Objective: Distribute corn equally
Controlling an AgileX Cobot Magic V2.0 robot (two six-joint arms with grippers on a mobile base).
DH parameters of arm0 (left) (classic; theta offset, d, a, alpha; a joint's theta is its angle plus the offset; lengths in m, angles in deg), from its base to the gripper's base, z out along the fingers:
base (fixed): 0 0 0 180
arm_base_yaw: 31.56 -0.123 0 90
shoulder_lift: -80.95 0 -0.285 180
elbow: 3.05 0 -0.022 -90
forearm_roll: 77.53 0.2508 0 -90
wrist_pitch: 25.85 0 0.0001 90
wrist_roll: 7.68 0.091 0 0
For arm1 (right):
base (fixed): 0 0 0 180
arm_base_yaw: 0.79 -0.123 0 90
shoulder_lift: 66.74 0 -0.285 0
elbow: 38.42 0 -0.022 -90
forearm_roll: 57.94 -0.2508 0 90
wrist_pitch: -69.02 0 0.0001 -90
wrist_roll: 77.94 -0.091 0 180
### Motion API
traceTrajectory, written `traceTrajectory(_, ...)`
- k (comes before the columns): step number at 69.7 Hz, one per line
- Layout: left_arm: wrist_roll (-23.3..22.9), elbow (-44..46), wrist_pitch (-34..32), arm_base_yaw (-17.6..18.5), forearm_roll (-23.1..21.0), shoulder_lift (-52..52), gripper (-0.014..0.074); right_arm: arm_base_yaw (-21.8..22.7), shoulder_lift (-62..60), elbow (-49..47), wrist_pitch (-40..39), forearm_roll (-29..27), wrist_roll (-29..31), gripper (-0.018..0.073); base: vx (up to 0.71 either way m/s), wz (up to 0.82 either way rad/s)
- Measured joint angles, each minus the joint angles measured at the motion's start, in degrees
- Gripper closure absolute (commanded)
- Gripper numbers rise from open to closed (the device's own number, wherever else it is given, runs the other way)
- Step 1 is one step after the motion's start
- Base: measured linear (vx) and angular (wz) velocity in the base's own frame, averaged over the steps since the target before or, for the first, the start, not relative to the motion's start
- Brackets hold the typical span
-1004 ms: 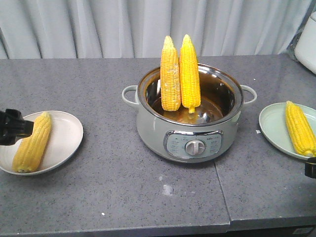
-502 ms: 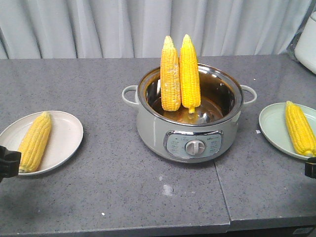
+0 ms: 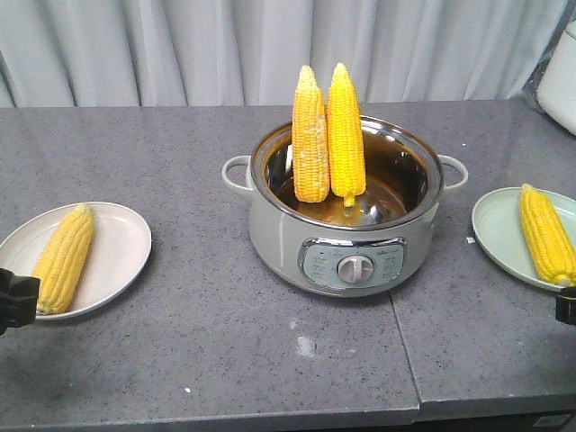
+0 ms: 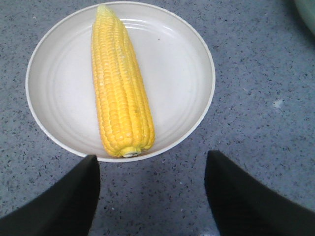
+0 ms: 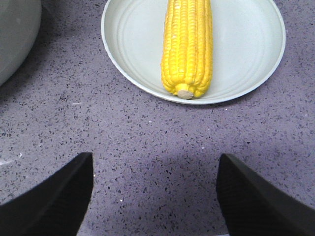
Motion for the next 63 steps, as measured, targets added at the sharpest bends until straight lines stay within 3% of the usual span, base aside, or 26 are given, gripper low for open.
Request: traceTrajectory(63,0.12,0.0,0.25,0.0,0.0,0.0,0.0124,0.0,0.0,0.0,0.0,0.0,0.0,0.0097,0.0,0.0)
